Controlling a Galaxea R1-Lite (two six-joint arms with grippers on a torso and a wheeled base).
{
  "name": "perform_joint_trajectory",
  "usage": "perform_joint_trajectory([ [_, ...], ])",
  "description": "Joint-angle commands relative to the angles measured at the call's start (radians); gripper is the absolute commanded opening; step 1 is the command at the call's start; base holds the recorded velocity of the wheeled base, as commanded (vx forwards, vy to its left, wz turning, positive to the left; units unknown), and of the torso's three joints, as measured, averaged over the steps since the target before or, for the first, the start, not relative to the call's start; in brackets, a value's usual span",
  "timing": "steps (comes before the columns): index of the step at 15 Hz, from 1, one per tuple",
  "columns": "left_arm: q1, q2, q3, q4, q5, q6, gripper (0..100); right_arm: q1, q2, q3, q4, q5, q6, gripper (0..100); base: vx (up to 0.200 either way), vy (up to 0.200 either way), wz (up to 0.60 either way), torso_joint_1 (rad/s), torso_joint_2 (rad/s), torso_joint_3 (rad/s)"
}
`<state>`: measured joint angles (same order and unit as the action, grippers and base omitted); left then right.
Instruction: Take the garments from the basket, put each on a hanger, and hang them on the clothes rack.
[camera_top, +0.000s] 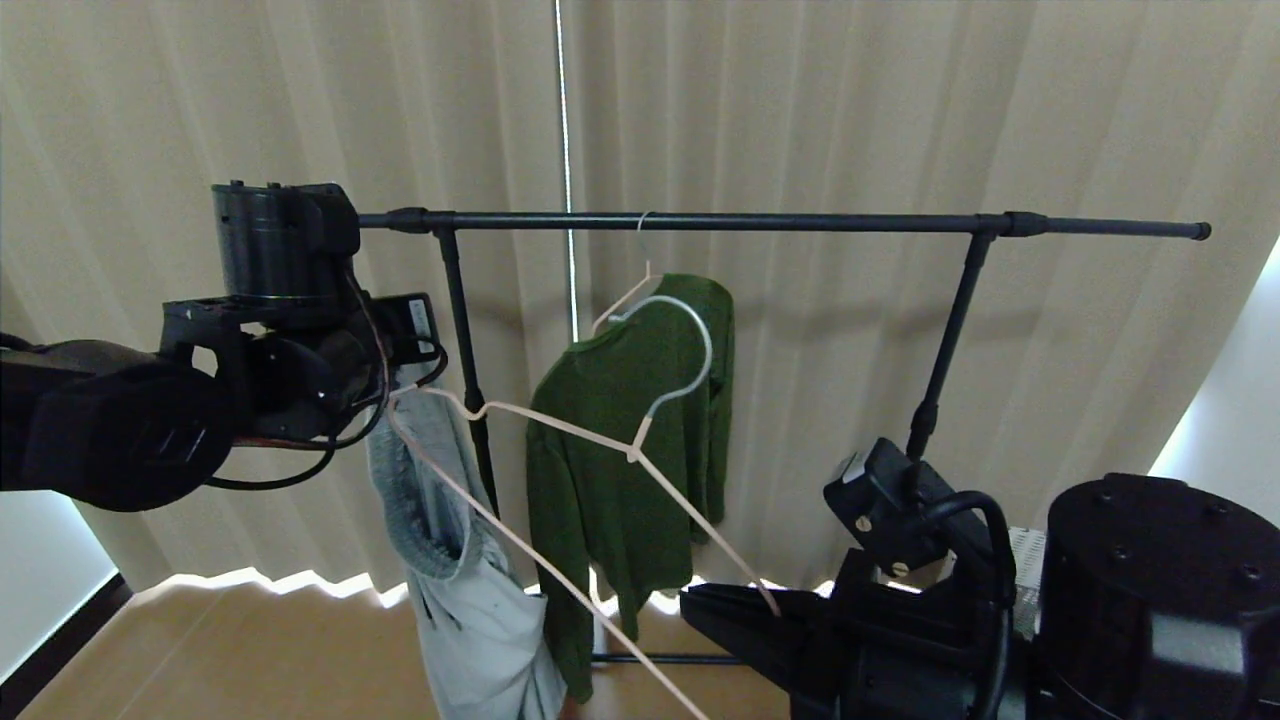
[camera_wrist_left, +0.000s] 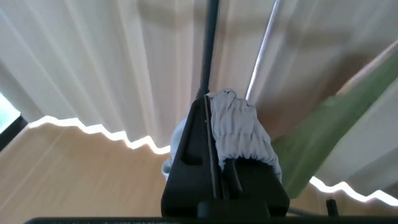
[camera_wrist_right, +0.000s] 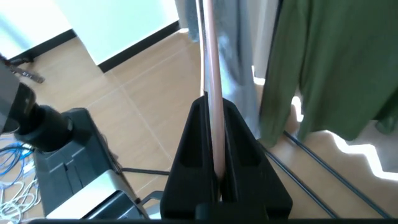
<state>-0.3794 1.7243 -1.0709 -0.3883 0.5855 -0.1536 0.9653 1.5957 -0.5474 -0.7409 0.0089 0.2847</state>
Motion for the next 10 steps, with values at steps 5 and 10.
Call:
perform_joint_trajectory([
  [5, -0.032, -0.035, 0.003, 0.0, 0.008, 0.045, 0, -0.048, 0.132, -0.14, 0.015, -0.044, 0.048, 0, 0.0, 0.0, 0.0, 0.0, 0.0, 0.0],
  [10, -0.026, -0.06, 0.003, 0.117, 0.023, 0.121, 0, -0.092, 0.179, -0.19, 0.066, -0.06, 0.076, 0, 0.0, 0.0, 0.0, 0.0, 0.0, 0.0],
])
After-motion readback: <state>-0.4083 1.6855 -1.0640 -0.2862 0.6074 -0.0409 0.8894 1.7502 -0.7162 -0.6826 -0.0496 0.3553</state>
